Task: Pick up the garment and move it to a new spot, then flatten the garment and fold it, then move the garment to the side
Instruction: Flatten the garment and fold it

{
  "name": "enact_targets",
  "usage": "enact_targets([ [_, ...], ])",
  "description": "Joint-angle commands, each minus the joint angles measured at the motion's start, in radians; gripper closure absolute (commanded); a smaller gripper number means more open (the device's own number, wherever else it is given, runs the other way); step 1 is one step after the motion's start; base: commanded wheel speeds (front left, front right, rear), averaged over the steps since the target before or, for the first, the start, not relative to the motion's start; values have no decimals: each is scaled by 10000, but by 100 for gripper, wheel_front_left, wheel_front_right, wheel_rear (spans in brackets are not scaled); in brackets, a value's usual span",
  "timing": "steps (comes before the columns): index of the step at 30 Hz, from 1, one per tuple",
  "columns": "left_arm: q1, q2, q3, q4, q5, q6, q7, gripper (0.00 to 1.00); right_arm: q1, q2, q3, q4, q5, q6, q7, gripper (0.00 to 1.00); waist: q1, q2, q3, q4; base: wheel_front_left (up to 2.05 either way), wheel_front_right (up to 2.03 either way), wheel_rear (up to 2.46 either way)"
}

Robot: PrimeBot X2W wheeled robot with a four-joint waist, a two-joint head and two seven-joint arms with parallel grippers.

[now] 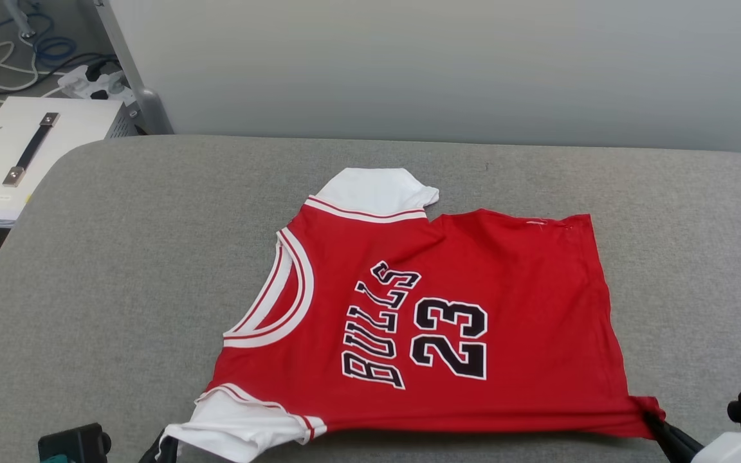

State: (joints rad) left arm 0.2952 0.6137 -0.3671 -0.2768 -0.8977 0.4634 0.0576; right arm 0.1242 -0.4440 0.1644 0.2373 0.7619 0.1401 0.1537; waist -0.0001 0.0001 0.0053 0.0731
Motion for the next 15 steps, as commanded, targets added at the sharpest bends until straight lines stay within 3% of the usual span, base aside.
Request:
enact_targets([
  [1,-246,213,179,48,62,88,49,100,77,23,-354,-205,-207,-94,186,100,1,-1,122,-34,0,0,0],
  [8,-2040,17,-220,677,307,-458,386,100,-553,571,-1199,-1333,-1445,-94,1336,100,1,-1,835,-208,0,0,0],
  [15,-3871,-425,-608,1876,550,-1057,519,100,-1783,739,-1269,-1453,-1871,-94,1930,100,1,-1,1644,-275,0,0,0],
])
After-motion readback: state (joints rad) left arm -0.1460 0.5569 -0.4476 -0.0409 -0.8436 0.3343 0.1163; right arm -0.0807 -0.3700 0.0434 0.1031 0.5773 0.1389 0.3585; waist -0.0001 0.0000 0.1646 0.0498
